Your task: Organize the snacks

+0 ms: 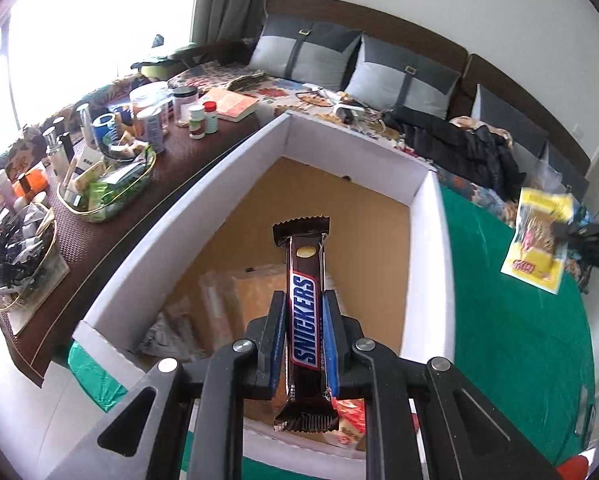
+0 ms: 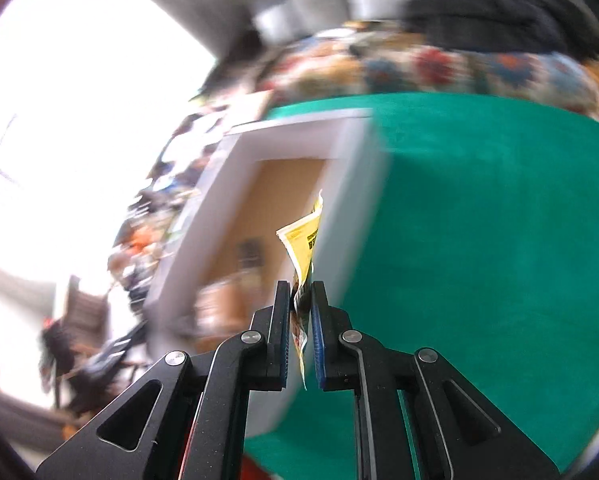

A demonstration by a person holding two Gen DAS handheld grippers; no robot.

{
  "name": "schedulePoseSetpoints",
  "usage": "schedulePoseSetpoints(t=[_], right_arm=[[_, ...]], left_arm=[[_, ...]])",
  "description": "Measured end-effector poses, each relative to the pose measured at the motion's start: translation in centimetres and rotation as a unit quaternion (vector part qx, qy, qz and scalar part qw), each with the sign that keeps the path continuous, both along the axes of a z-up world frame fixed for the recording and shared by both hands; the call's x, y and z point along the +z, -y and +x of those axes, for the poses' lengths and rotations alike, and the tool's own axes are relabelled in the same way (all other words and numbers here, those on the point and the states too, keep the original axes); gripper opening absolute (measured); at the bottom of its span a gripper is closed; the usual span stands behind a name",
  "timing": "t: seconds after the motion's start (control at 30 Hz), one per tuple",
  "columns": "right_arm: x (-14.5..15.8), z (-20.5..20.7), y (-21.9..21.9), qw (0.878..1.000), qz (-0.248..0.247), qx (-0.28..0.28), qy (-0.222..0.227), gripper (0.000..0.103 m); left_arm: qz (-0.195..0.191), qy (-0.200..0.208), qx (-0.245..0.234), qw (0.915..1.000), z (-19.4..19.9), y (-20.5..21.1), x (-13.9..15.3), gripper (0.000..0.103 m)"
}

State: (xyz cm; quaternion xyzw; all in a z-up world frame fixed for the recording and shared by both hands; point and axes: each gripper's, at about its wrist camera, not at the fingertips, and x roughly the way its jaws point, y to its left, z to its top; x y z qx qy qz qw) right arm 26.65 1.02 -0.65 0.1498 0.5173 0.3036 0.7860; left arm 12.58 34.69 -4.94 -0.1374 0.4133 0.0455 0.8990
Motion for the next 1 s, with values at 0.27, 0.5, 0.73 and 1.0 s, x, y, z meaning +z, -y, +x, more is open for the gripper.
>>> schedulePoseSetpoints(t=[0.27, 0.5, 0.73, 1.0], right_arm=[[-2.2, -4.4, -14.6, 0.99, -0.076, 0.119, 0.009, 0.073], [-1.3, -8.4, -15.6, 0.964, -0.188, 0.115, 0.149, 0.074], [1.1, -9.4, -15.4, 0.948, -0.212, 0.096, 0.216, 0.076], [3.0, -11.7, -14.7, 0.941, -0.202, 0.072, 0.26, 0.083]], left_arm=[[0.043, -0.032, 0.03, 0.9981, 0.4, -0.1, -1.7, 0.08], [0.139, -0.006, 0.075, 0.9875, -1.0, 1.4, 0.9, 0.091], [0.192, 0.002, 0.125, 0.9733, -3.1, 2.4, 3.6, 0.101], [0.169, 0.009, 0.133, 0.9767, -4.9, 2.2, 5.2, 0.101]])
